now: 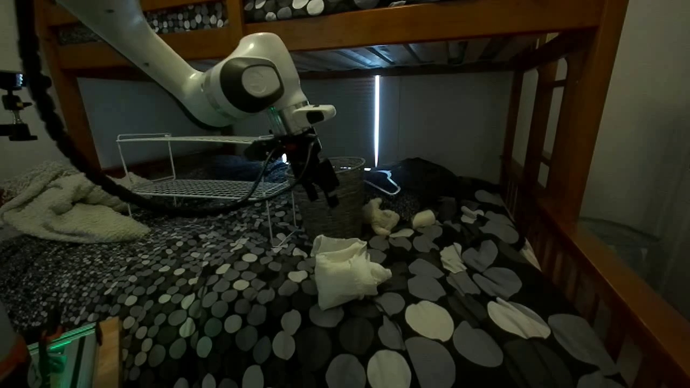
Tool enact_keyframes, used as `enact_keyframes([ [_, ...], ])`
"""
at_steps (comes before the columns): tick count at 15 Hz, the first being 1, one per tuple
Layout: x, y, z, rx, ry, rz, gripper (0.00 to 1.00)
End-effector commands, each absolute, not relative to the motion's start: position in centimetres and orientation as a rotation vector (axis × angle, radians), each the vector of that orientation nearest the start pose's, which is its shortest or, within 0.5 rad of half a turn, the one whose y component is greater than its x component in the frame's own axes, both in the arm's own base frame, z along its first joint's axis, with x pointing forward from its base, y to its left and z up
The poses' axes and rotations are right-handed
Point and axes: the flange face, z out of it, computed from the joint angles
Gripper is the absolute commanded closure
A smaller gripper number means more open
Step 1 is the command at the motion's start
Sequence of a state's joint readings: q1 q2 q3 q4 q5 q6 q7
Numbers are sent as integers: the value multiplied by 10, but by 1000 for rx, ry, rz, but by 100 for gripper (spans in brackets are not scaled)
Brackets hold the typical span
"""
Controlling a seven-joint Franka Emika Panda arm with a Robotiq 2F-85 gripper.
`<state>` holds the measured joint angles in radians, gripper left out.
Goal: Fold the towel three times
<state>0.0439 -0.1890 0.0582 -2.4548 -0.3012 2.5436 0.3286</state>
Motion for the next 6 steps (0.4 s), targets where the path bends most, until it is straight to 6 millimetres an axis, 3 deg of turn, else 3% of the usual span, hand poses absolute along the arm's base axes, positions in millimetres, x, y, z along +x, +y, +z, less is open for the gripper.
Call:
enact_keyframes([
  [1,440,43,423,-3265,-11,-583,0],
  [2,434,40,427,-3241,-63,-548,0],
  [3,458,47,422,-3247,-16,-581,0],
  [6,444,43,430,-3243,-53,-578,0],
])
